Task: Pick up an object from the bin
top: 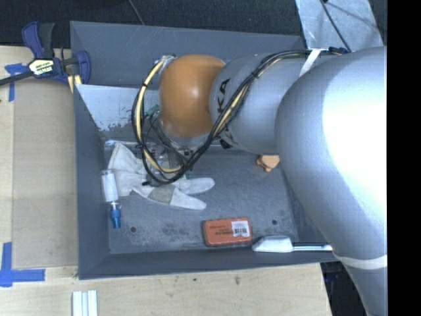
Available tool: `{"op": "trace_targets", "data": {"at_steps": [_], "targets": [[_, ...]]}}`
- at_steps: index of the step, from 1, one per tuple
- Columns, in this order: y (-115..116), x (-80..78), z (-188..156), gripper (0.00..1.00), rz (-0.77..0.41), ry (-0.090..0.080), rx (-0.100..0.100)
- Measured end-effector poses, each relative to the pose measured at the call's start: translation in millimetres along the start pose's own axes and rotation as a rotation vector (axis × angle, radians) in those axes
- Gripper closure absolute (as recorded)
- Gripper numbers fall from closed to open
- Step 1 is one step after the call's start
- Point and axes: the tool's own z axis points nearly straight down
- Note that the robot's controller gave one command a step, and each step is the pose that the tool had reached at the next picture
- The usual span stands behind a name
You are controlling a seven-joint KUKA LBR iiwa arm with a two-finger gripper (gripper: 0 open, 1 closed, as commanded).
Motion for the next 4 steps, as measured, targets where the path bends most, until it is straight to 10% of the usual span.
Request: {"op": "trace_targets", "data": {"at_steps": [1,2,4], "targets": [[0.0,0.0,0.0,1.0,0.0,0.0,0.0],[2.8,-10.4,-87.2,1.0,-0.027,0.001,0.001],[2.7,-10.2,-88.1,1.0,-0.027,0.002,0.001]]}}
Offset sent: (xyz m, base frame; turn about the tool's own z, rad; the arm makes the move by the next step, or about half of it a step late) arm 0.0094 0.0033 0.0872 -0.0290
